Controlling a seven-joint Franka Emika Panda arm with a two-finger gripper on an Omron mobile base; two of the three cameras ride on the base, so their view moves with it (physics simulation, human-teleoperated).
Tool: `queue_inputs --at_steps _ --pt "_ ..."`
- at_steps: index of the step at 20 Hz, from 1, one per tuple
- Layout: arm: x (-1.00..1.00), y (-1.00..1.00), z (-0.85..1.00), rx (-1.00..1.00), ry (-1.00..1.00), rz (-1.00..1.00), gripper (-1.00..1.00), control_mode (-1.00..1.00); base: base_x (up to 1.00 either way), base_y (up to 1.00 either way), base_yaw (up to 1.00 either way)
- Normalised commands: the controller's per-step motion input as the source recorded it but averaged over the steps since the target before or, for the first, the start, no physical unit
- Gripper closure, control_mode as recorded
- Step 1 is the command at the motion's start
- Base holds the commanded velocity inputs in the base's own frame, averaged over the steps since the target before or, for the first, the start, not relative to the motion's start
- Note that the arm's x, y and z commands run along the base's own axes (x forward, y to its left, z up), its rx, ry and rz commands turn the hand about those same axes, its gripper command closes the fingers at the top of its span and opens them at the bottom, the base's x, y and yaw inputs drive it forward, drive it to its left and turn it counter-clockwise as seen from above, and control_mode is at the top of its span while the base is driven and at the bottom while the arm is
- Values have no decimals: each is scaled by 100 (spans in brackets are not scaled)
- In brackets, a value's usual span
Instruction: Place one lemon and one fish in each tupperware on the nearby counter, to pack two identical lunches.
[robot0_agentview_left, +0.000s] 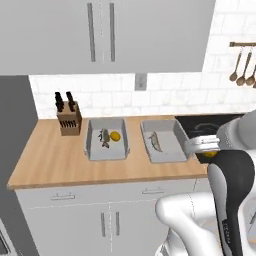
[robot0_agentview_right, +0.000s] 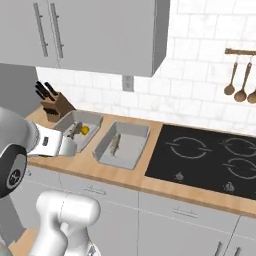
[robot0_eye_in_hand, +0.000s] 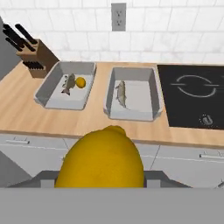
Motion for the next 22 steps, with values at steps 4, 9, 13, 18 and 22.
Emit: queue_inputs --at_steps 4,9,13,18,22 --pt "0 0 0 0 0 0 100 100 78 -58 -3" --pt "0 0 0 0 0 0 100 100 80 -22 -5" --pt "4 -3 -11 0 -1 -4 100 -100 41 -2 -6" --pt "63 -3 -84 0 3 -12 100 -100 0 0 0" --pt "100 -5 -90 0 15 0 100 -100 0 0 0"
